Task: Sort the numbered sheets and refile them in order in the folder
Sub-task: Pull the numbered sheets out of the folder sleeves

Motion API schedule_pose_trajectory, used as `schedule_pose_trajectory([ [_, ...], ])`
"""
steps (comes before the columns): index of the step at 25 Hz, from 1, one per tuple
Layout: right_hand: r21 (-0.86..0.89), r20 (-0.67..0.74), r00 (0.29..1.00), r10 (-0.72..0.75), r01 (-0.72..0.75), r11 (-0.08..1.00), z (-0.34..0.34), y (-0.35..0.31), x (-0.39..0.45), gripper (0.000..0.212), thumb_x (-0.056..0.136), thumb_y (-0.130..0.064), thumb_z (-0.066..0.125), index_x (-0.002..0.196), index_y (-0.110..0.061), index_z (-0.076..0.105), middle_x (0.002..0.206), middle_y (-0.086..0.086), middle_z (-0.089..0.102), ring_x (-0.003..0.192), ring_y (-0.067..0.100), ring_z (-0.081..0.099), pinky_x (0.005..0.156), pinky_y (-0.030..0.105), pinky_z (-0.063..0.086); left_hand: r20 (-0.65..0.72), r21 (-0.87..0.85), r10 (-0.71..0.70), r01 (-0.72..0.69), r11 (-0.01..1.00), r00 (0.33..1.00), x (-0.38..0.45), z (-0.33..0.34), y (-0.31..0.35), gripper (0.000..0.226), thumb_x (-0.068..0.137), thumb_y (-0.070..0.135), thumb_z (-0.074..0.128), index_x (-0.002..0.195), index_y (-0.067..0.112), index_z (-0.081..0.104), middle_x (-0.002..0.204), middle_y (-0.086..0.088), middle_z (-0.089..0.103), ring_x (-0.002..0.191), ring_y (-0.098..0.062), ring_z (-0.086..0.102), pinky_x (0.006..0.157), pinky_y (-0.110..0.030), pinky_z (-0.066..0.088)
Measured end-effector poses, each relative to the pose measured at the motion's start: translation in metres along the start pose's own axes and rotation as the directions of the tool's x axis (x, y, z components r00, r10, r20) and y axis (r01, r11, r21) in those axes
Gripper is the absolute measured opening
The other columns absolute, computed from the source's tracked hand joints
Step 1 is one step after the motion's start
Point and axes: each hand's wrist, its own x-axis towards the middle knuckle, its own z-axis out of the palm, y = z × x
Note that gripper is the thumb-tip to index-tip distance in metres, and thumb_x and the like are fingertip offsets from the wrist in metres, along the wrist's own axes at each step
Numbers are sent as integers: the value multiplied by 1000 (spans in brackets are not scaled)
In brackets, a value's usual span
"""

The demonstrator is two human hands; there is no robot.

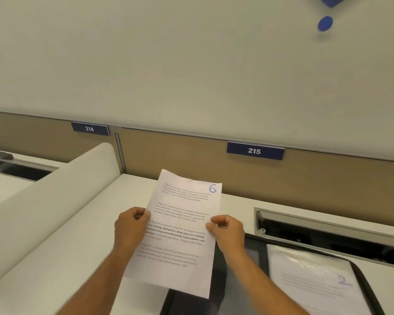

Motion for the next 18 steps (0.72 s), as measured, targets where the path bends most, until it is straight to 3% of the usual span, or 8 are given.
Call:
schedule_pose_trajectory([
  [4, -122, 191, 979, 76, -53, 991, 83, 10, 21, 39, 82, 0, 77, 116, -16, 66, 114, 0, 66, 96, 16, 68, 86, 29, 60, 35, 151, -57, 51, 987, 998, 68, -35, -41, 21, 87, 10, 57, 90, 25, 71, 81, 7, 73, 78, -15, 68, 77, -36, 56],
  [9, -349, 361, 922, 139, -4, 937, 169, 25, 50, 70, 79, -1, 78, 141, -16, 48, 128, 3, 59, 93, 9, 64, 71, 13, 53, 36, 261, -93, 80, 962, 995, 147, -59, -90, 26, 86, 8, 54, 98, 24, 70, 83, 9, 70, 78, -13, 65, 70, -34, 50],
  [11, -435, 387, 910, 148, 38, 900, 199, 32, 63, 80, 77, -7, 79, 147, -17, 41, 138, 2, 53, 113, 13, 59, 89, 20, 54, 41, 310, -101, 83, 947, 994, 174, -61, -108, 28, 85, 7, 54, 102, 24, 69, 85, 8, 69, 79, -14, 63, 68, -32, 45],
  [13, -561, 398, 908, 133, 126, 818, 225, 41, 76, 86, 78, -20, 77, 152, -22, 34, 148, -3, 43, 131, 17, 43, 110, 33, 41, 40, 346, -108, 87, 934, 993, 199, -62, -127, 32, 84, 6, 54, 108, 24, 67, 93, 6, 69, 83, -17, 62, 70, -33, 44],
  [16, -715, 433, 900, 61, 301, 630, 250, 47, 91, 83, 84, -39, 70, 154, -27, 27, 156, -8, 28, 140, 20, 26, 114, 37, 24, 21, 378, -111, 95, 921, 994, 232, -60, -152, 40, 84, 7, 53, 119, 23, 65, 108, 1, 70, 92, -22, 62, 74, -34, 45],
  [18, -748, 443, 896, 12, 362, 556, 261, 53, 98, 77, 88, -51, 64, 153, -30, 29, 163, -9, 15, 145, 20, 17, 116, 39, 16, 23, 390, -99, 83, 917, 995, 249, -59, -165, 45, 87, 10, 54, 130, 21, 60, 122, -3, 67, 104, -26, 61, 84, -38, 49],
])
